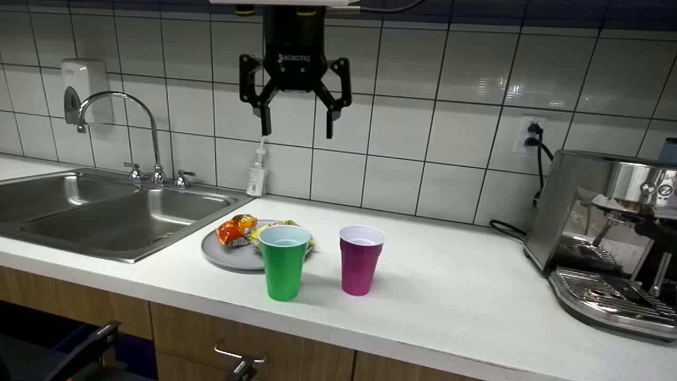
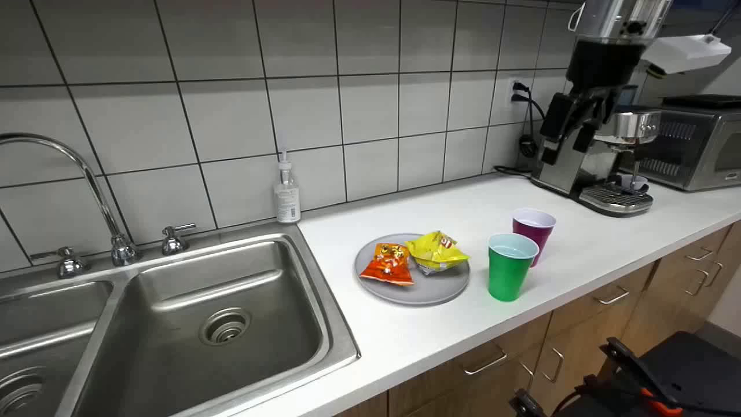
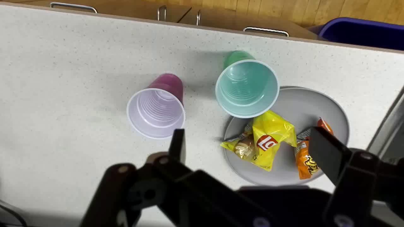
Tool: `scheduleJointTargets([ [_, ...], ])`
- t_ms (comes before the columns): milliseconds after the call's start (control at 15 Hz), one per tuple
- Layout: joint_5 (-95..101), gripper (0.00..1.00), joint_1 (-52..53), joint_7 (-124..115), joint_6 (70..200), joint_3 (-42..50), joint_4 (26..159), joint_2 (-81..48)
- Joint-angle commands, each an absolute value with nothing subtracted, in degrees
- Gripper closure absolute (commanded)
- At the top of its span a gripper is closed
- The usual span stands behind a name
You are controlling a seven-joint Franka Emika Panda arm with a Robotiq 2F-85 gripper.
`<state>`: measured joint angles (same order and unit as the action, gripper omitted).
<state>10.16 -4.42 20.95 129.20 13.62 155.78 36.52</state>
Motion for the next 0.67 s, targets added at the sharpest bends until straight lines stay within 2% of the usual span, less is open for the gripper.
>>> scheduleJointTargets([
  [0, 9.72, 0.0, -4.92, 21.25, 129.08, 13.08, 155.69, 36.44],
  [600, 8.0, 0.0, -4.52, 15.9, 129.89, 10.78, 155.56, 34.23],
])
